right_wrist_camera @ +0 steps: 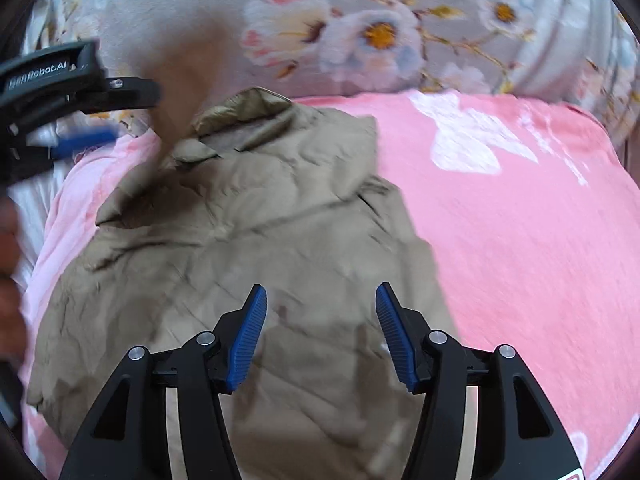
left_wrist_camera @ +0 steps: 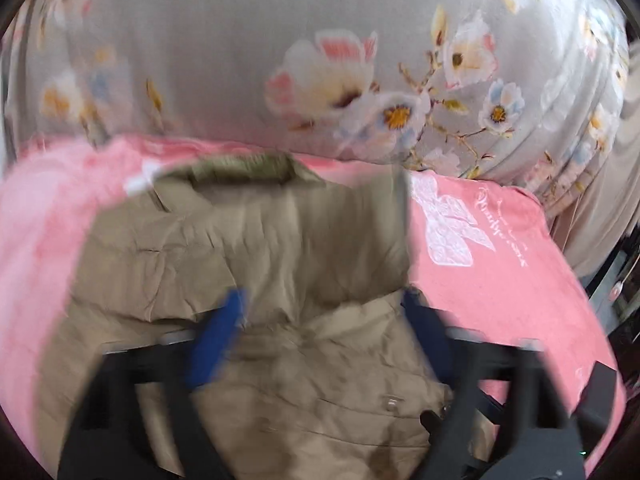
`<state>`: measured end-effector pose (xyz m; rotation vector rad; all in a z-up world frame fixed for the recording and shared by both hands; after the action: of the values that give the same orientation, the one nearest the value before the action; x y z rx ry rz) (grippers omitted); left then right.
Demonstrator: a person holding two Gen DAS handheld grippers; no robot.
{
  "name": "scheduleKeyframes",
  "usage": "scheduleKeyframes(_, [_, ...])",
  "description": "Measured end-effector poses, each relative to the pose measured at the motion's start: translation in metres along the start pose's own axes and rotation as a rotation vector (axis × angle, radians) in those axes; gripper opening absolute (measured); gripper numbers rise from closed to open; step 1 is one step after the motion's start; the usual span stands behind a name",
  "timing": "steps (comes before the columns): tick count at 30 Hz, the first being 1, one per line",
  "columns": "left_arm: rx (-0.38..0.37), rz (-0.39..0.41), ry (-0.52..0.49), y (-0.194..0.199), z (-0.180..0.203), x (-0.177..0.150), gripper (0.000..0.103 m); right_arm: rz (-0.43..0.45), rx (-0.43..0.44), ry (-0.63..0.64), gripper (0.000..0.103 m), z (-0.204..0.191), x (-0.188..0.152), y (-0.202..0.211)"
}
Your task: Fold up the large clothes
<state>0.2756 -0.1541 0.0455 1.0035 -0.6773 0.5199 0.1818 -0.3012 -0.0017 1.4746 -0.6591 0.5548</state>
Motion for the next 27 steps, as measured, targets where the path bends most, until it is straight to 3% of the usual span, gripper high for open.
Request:
scheduleKeyframes(6, [0.035, -0.015, 0.099, 0.000, -0.052, -0.009, 0.090, 0.004, 0.073, -0.072, 0.065, 0.021, -0.003, 0.001])
scheduleKeyframes(15, [0.167, -0.015, 0.404, -0.008, -0.194, 0.039, 0.089, 0.010, 0.143, -0.176, 0.065, 0.021, 0.042, -0.044])
scheduleKeyframes(19, [0.146, -0.075, 0.564, -0.030, -0.246, 0.039, 0.088, -0.026, 0.148, -0.192, 0.065, 0.014, 0.056, -0.071])
scheduleKeyframes(22, [0.133, -0.116, 0.634, -0.046, -0.265, 0.033, 0.079, -0.067, 0.149, -0.180, 0.065, 0.005, 0.060, -0.092])
scheduleKeyframes(23, [0.132, -0.127, 0.645, -0.051, -0.269, 0.032, 0.075, -0.079, 0.145, -0.169, 0.061, 0.001, 0.061, -0.097])
scheduleKeyframes(25, [0.145, -0.124, 0.657, -0.057, -0.274, 0.031, 0.061, -0.085, 0.117, -0.129, 0.040, -0.008, 0.064, -0.102])
scheduleKeyframes(27, [0.161, -0.103, 0.661, -0.056, -0.278, 0.034, 0.049, -0.079, 0.097, -0.084, 0.010, -0.017, 0.068, -0.100])
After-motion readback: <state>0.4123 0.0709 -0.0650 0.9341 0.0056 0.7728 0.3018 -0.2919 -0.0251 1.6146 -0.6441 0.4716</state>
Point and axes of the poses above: each gripper's, at about its wrist camera, not at the fingertips, and y roughly against the way its jaws point, z to its right, x to its top, the point moved 1 cm from there along -y, roughly the way its jaws point, and after that the axes turned 12 degrees about y, right-handed, at the moved point
